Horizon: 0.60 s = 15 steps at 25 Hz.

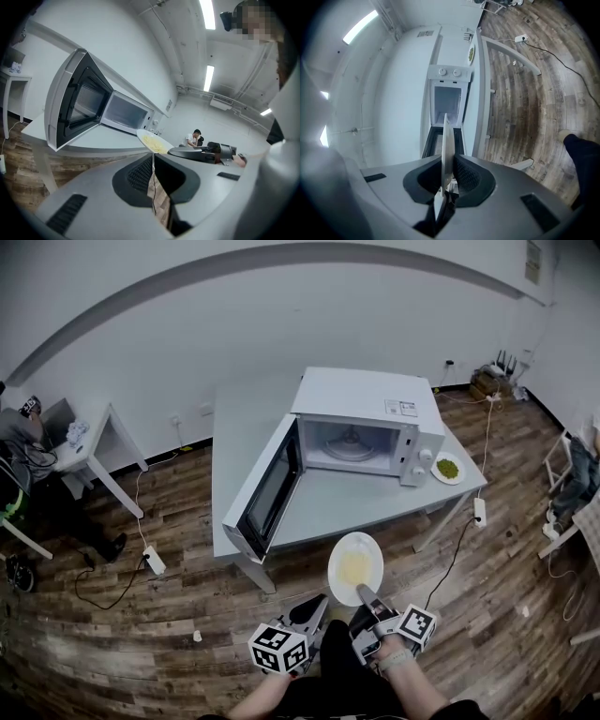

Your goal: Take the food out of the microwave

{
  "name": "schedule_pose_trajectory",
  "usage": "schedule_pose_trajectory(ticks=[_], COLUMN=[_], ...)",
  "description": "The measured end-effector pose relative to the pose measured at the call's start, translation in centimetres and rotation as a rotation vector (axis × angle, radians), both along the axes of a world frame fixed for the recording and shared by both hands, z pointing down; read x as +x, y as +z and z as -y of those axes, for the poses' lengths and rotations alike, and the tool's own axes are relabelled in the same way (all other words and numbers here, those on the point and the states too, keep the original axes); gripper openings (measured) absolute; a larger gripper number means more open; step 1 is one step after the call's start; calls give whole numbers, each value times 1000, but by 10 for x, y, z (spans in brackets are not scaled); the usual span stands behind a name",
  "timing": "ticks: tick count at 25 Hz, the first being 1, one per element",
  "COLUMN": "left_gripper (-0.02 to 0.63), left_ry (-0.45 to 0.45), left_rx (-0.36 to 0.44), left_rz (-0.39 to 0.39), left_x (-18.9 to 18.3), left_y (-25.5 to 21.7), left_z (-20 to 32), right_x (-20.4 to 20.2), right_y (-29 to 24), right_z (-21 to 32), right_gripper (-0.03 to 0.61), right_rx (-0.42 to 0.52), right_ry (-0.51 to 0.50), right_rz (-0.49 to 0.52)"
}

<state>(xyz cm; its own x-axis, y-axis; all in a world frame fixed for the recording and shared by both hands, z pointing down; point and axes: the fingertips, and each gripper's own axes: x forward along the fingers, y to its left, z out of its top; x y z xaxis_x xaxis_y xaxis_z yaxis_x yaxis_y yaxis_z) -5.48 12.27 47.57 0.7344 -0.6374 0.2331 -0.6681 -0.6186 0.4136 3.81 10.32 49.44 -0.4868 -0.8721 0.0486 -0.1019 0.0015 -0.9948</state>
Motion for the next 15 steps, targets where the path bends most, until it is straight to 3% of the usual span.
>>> schedule_pose_trajectory(ticks=[4, 10, 15], left_gripper=[20, 20, 20], left_ry=[-10, -87, -91], left_rx=[24, 162, 169], left_rz=[18, 59, 74], left_x=[-4, -17, -20], left_y=[-2, -20, -19], left_z=[-8, -13, -22], right_x=[-2, -6, -15], right_y=[0, -2, -2], right_z=[-8, -19, -30], right_gripper=[55, 55, 55], right_rx=[0, 2, -4], right_ry=[0, -6, -20], right_rz=[5, 18, 14])
